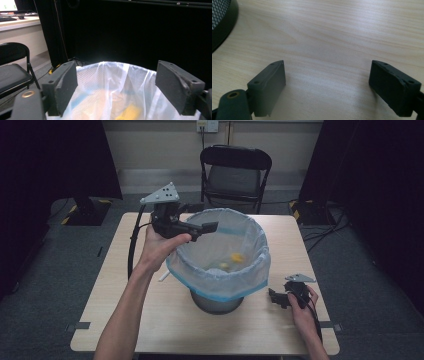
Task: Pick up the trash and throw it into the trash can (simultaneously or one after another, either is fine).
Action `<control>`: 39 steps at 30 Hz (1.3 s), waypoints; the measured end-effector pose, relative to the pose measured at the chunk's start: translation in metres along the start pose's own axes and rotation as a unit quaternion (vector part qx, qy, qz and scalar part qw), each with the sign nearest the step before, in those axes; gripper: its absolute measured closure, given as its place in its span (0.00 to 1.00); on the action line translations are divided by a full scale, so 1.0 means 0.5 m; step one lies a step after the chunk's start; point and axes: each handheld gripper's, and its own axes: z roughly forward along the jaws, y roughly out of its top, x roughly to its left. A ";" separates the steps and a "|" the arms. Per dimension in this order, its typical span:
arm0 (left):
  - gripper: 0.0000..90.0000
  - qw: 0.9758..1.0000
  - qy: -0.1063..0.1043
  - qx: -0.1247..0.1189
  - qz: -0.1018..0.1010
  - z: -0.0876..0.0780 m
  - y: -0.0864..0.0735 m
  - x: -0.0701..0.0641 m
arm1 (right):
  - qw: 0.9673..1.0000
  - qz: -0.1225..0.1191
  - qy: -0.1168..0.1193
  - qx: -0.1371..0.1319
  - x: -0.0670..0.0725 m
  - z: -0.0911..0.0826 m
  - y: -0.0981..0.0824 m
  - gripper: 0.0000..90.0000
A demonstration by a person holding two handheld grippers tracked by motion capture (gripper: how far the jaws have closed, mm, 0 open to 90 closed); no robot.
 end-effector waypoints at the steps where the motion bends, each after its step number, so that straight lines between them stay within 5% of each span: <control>1: 0.18 1.000 0.002 -0.003 -0.001 -0.004 -0.002 0.003 | 1.000 0.000 0.001 0.001 0.000 0.000 0.000 0.14; 12: 0.19 0.999 0.023 -0.029 -0.025 -0.040 -0.019 0.030 | 1.000 -0.001 0.000 -0.001 0.000 0.001 0.000 0.14; 25: 0.19 0.997 0.040 -0.029 -0.051 -0.085 -0.050 0.063 | 1.000 -0.001 0.000 -0.001 -0.001 0.001 0.000 0.14; 32: 0.19 0.996 0.079 -0.014 -0.040 -0.109 -0.063 0.076 | 1.000 -0.001 0.000 0.000 0.000 0.001 0.000 0.14; 39: 0.19 0.993 0.101 -0.015 -0.054 -0.142 -0.087 0.094 | 1.000 -0.001 0.000 0.000 0.000 0.001 0.000 0.14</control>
